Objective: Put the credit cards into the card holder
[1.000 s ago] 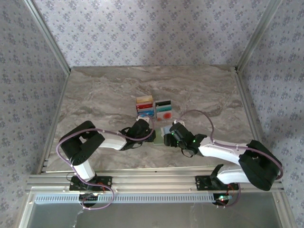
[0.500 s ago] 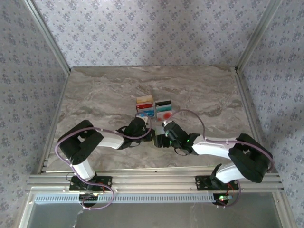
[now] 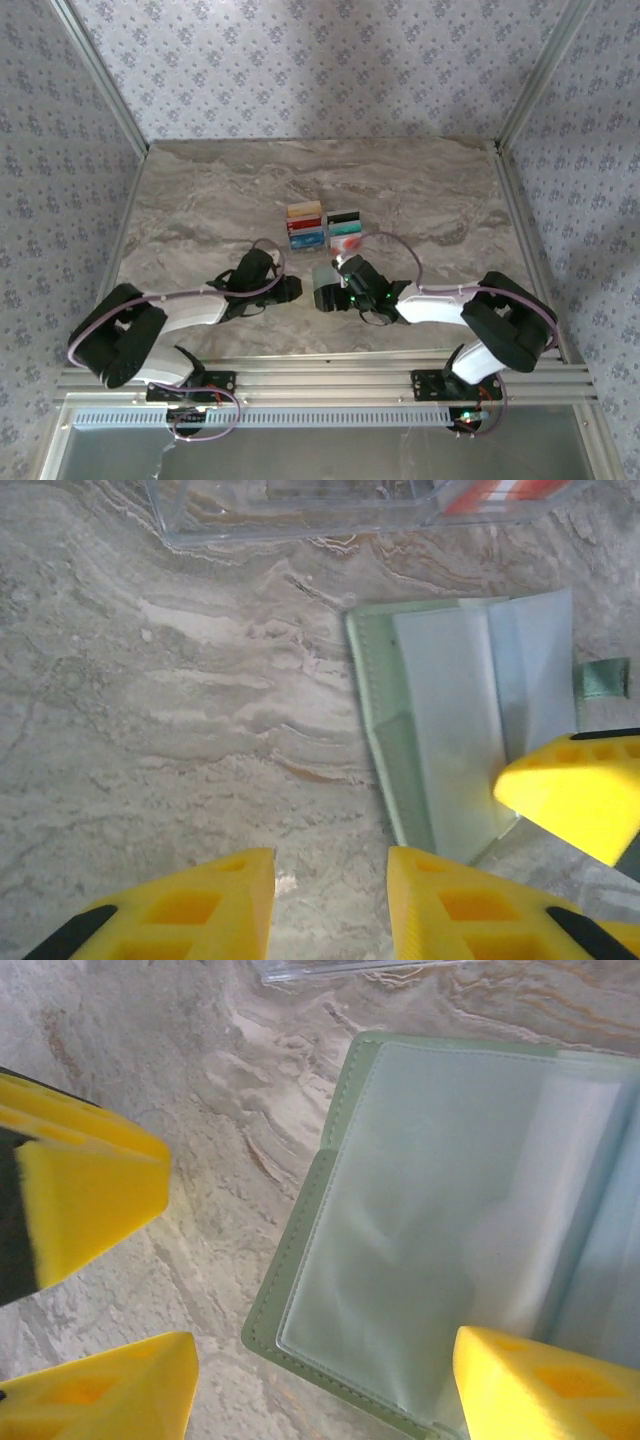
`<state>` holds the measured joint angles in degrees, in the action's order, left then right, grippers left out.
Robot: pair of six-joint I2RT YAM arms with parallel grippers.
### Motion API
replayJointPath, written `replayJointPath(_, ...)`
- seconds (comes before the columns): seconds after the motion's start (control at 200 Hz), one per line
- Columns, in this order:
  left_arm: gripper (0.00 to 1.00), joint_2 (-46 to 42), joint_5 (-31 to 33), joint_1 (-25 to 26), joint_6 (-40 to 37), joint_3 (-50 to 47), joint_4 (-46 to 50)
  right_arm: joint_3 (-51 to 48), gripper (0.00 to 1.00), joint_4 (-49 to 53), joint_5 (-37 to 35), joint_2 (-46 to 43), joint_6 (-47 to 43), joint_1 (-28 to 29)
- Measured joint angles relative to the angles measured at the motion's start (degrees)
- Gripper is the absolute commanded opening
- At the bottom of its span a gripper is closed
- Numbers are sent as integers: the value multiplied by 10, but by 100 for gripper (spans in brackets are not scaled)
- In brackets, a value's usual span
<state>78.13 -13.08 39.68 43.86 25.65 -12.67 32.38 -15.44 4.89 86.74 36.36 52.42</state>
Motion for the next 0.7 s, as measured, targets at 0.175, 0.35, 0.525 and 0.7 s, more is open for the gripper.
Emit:
replayJointPath(0.175, 37, -11, 9, 0, -7, 18, 40, 12, 70, -31, -6, 23, 33, 29)
replayJointPath(0.35, 38, -27, 31, -7, -8, 28, 65, 30, 72, -18, -13, 24, 40, 48)
replayJointPath(0.525, 39, -33, 33, -26, -8, 28, 71, 39, 73, 45, -39, -18, 37, 49)
replayJointPath(0.7, 37, -39, 32, -53, -5, 29, 74, 54, 69, 109, -70, -78, 18, 42)
